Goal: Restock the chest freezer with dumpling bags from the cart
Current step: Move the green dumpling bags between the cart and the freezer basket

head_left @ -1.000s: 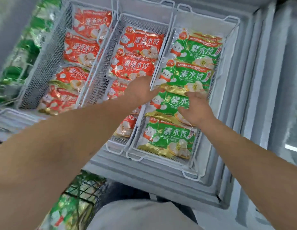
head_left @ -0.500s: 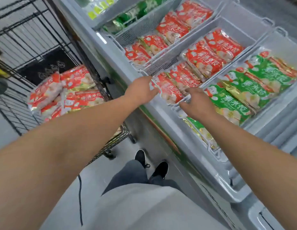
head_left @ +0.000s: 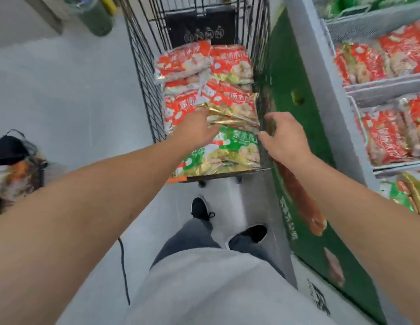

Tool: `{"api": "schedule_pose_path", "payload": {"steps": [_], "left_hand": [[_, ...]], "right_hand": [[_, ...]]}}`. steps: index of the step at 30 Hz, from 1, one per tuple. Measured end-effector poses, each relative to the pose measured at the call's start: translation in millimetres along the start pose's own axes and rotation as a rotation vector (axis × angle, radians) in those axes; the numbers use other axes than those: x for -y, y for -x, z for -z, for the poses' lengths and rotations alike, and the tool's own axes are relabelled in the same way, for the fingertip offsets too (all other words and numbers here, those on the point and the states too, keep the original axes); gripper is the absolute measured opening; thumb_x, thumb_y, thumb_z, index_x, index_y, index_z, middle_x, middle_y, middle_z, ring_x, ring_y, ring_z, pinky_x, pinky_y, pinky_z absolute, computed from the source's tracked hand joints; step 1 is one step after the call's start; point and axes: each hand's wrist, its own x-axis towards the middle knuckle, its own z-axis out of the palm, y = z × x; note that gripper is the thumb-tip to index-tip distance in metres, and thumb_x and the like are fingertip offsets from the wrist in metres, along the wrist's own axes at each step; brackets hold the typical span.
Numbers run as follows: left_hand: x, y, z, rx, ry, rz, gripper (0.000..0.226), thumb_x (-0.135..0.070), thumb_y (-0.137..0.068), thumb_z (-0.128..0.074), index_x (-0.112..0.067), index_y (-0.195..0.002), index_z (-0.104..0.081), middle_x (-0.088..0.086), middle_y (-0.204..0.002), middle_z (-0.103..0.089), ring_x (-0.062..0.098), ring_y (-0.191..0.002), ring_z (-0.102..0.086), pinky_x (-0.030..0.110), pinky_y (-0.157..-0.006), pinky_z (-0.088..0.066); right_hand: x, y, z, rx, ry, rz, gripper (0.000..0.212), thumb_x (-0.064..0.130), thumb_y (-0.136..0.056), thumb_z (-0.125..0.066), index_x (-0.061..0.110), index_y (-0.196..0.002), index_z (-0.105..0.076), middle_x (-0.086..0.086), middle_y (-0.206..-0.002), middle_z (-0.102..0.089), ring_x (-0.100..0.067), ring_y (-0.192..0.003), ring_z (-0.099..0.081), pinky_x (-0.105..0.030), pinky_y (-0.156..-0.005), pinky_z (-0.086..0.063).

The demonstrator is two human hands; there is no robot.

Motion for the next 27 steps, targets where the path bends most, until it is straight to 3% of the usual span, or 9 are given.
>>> {"api": "schedule_pose_path", "payload": {"steps": [7,11,15,22,27], "left_hand": [[87,-3,3,0.025,0.024,0.034,0.063,-0.039,-0.095,-0.059,-0.01,-0.148,-0.042,0.016,-0.141,-0.055,0.034,-0.127,-0.052,0.036,-0.097,-0.044],[114,-11,-8,0.069,0.077,0.079,0.055,-0.04,-0.094,-0.058,-0.01,-0.14,-0.051,0.015,-0.129,-0.063,0.034,-0.116,-0.059,0.036,-0.089,-0.049],[117,-24,-19,0.112,0.112,0.105,0.054,-0.035,-0.093,-0.058,-0.011,-0.141,-0.05,0.013,-0.131,-0.061,0.032,-0.118,-0.057,0.035,-0.089,-0.048],[105,-66,-47,0.213,0.124,0.166,0.063,-0.036,-0.093,-0.058,-0.008,-0.147,-0.042,0.014,-0.145,-0.051,0.032,-0.131,-0.049,0.038,-0.104,-0.044],[95,-92,-76,0.304,0.144,0.214,0.059,-0.037,-0.096,-0.056,-0.005,-0.144,-0.044,0.016,-0.135,-0.059,0.032,-0.119,-0.057,0.035,-0.094,-0.047]], "right_hand": [[39,-26,-64,0.147,0.054,-0.026,0.051,0.024,-0.092,-0.062,0.006,-0.139,-0.051,-0.016,-0.143,-0.049,-0.031,-0.132,-0.046,-0.035,-0.106,-0.037],[44,-40,-93,0.233,0.089,-0.053,0.05,0.024,-0.092,-0.062,0.009,-0.138,-0.051,-0.016,-0.143,-0.048,-0.033,-0.13,-0.047,-0.037,-0.103,-0.039],[36,-58,-108,0.288,0.111,-0.062,0.05,0.023,-0.092,-0.062,0.007,-0.138,-0.051,-0.016,-0.144,-0.049,-0.033,-0.131,-0.047,-0.037,-0.104,-0.039],[14,-98,-125,0.396,0.135,-0.1,0.054,0.023,-0.091,-0.063,0.008,-0.142,-0.049,-0.016,-0.147,-0.045,-0.032,-0.135,-0.044,-0.037,-0.107,-0.037],[-6,-122,-139,0.435,0.124,-0.137,0.054,0.025,-0.092,-0.064,0.01,-0.142,-0.048,-0.016,-0.147,-0.044,-0.032,-0.132,-0.046,-0.037,-0.106,-0.039]]}}
